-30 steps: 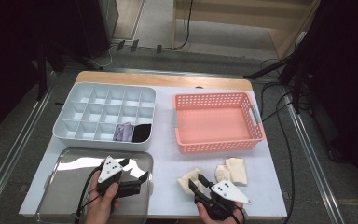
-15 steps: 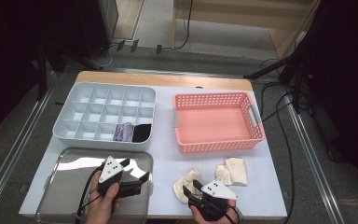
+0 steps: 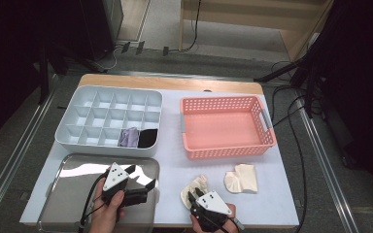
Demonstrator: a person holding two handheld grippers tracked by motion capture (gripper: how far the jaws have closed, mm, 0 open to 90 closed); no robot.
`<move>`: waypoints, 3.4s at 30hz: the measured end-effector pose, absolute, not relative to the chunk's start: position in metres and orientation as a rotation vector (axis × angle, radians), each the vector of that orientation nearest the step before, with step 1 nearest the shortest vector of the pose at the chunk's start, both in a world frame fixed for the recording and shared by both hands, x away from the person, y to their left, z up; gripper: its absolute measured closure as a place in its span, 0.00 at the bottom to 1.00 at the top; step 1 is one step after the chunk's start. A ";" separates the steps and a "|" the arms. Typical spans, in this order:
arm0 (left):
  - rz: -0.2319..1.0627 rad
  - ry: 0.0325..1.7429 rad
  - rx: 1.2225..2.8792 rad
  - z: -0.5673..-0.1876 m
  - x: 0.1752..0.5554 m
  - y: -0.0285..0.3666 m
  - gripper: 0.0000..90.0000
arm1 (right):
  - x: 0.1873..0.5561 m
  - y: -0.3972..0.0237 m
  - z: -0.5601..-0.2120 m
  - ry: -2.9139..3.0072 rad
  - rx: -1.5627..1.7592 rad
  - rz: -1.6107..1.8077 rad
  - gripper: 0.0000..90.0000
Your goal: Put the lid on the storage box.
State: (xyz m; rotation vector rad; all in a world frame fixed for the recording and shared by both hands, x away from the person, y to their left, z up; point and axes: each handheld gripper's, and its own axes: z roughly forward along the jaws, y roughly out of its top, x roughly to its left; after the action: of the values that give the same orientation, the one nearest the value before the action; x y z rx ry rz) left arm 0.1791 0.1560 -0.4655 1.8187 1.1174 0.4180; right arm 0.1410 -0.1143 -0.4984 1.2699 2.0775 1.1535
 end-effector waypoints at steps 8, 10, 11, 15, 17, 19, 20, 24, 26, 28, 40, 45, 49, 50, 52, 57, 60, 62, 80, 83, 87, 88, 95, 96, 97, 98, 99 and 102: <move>0.418 1.112 1.827 -0.466 0.178 0.152 0.16 | 0.158 -0.115 -0.495 2.005 1.436 1.241 0.96; 0.416 1.110 1.830 -0.466 0.178 0.151 0.16 | 0.161 -0.113 -0.494 1.976 1.451 1.262 0.96; 0.414 1.106 1.830 -0.466 0.177 0.151 0.16 | 0.161 -0.112 -0.493 1.963 1.469 1.284 0.95; 0.413 1.102 1.833 -0.467 0.177 0.149 0.16 | 0.162 -0.110 -0.492 1.978 1.473 1.381 0.81; 0.417 1.103 1.831 -0.467 0.177 0.149 0.16 | 0.160 -0.112 -0.491 1.970 1.476 1.356 0.79; 0.415 1.102 1.832 -0.467 0.176 0.149 0.16 | 0.161 -0.116 -0.492 1.975 1.465 1.321 0.88; 0.414 1.102 1.832 -0.467 0.176 0.148 0.16 | 0.161 -0.118 -0.492 1.980 1.474 1.311 0.93; 0.412 1.100 1.832 -0.466 0.176 0.148 0.16 | 0.160 -0.128 -0.491 1.961 1.485 1.322 0.99; 0.413 1.099 1.833 -0.465 0.176 0.148 0.16 | 0.159 -0.132 -0.490 1.946 1.480 1.329 0.99; 0.410 1.102 1.830 -0.465 0.176 0.148 0.16 | 0.157 -0.135 -0.489 1.924 1.485 1.330 0.99; 0.354 1.120 1.826 -0.467 0.176 0.141 0.16 | 0.159 -0.185 -0.489 1.810 1.617 1.312 0.96; 0.374 1.113 1.846 -0.466 0.174 0.133 0.16 | 0.162 -0.198 -0.490 1.790 1.645 1.314 0.88; 0.374 1.108 1.856 -0.462 0.172 0.126 0.16 | 0.167 -0.203 -0.491 1.818 1.631 1.393 0.74; 0.360 1.104 1.857 -0.461 0.173 0.123 0.16 | 0.170 -0.201 -0.491 1.846 1.626 1.395 0.73; 0.369 1.095 1.868 -0.460 0.172 0.117 0.16 | 0.174 -0.198 -0.491 1.886 1.601 1.372 0.71; 0.415 1.108 1.906 -0.466 0.171 0.102 0.23 | 0.187 -0.198 -0.495 1.959 1.623 1.330 0.71; 0.393 1.122 1.932 -0.471 0.172 0.097 0.25 | 0.189 -0.198 -0.495 1.992 1.648 1.305 0.84; 0.386 1.124 1.934 -0.471 0.171 0.093 0.29 | 0.187 -0.197 -0.496 2.012 1.656 1.293 0.92; 0.358 1.172 1.927 -0.470 0.173 0.082 0.43 | 0.184 -0.207 -0.491 1.942 1.652 1.409 0.77; 0.357 1.184 1.977 -0.474 0.174 0.075 0.44 | 0.189 -0.199 -0.493 1.978 1.619 1.374 0.73; 0.333 1.207 1.992 -0.477 0.177 0.074 0.53 | 0.191 -0.188 -0.496 2.045 1.596 1.288 0.84; 0.334 1.210 1.993 -0.477 0.178 0.075 0.56 | 0.192 -0.187 -0.496 2.057 1.599 1.290 0.89; 0.391 1.192 2.072 -0.477 0.182 0.072 0.87 | 0.192 -0.190 -0.494 2.051 1.605 1.310 0.99; 0.372 1.190 2.070 -0.477 0.183 0.073 0.91 | 0.192 -0.191 -0.493 2.051 1.610 1.311 0.99; 0.350 1.185 2.072 -0.477 0.184 0.074 0.96 | 0.192 -0.192 -0.493 2.044 1.615 1.319 0.99; 0.326 1.189 2.063 -0.477 0.186 0.075 1.00 | 0.192 -0.193 -0.492 2.039 1.620 1.322 0.99; 0.304 1.190 2.060 -0.477 0.187 0.077 1.00 | 0.192 -0.194 -0.493 2.038 1.619 1.321 0.99; 0.280 1.167 2.052 -0.474 0.190 0.079 1.00 | 0.191 -0.197 -0.494 2.032 1.616 1.322 0.99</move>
State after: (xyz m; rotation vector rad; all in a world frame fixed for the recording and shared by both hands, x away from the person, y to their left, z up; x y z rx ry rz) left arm 0.1904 0.0791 -0.4743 2.0515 1.1666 0.2805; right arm 0.1908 -0.1968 -0.4944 1.6158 2.0318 1.3223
